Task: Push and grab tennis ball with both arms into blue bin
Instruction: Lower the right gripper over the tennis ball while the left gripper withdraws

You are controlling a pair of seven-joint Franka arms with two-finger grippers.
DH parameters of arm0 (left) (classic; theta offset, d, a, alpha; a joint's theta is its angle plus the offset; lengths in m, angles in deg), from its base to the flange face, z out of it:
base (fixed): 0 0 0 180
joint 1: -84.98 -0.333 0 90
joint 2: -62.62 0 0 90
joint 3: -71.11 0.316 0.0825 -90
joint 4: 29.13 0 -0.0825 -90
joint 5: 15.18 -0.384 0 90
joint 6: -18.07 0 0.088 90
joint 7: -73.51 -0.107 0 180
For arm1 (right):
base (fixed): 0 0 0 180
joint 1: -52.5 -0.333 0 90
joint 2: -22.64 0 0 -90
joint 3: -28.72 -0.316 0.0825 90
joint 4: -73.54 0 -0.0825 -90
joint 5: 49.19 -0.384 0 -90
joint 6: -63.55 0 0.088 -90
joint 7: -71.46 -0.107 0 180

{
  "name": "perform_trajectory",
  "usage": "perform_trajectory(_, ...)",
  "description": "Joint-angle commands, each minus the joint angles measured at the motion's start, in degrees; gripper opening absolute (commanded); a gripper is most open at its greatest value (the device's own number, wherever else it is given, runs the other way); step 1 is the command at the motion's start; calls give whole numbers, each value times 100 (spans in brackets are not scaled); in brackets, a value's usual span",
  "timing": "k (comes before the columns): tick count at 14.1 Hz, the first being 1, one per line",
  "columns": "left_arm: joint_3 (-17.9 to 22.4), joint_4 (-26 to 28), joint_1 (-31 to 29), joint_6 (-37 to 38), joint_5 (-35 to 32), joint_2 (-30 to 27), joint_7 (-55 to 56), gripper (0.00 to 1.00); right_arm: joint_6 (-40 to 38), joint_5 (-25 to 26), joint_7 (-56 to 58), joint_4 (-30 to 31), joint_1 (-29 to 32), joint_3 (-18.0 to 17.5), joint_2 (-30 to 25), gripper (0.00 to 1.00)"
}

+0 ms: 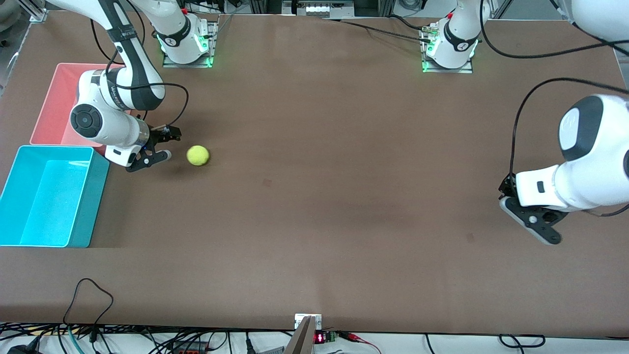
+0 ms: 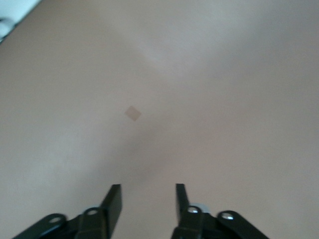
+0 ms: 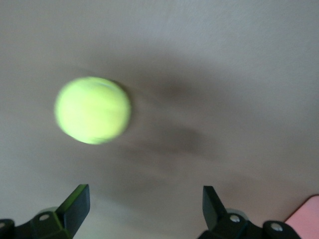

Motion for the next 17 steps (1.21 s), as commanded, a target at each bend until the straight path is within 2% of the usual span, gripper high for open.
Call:
perform_trajectory(1,-9,97,138,336,-29,-363,1721,100,660,-32,697,537,235,-56,-49,100)
perform_trajectory(4,87,114,139,479,93,-531,2034,100,1154,-5,1075,618,367,-56,232,100)
perform_trajectory(6,498,132,269,-124,120,-627,2043,100,1339,-5,1278,618,464,-56,390,100)
perform_trajectory(8,632,132,341,20,207,-742,2087,100,1480,3,1462,618,578,-56,487,100)
perform_trajectory(10,781,132,350,293,321,-943,2480,100,1498,21,1516,609,596,-56,497,100)
perform_trajectory(11,904,132,471,433,531,-1040,3013,100,1498,30,1525,601,587,-56,497,100)
perform_trajectory(12,1131,106,638,496,620,-1084,3288,100,1481,39,1542,601,587,-56,488,100)
perform_trajectory(13,1377,123,814,496,638,-1207,3282,100,1472,39,1612,601,587,-56,470,100)
perform_trajectory(14,1458,167,876,496,691,-1295,3273,100,1437,39,1700,601,596,-56,435,100)
perform_trajectory(17,1520,632,859,408,840,-1612,3011,100,1253,39,2261,583,657,-56,260,100)
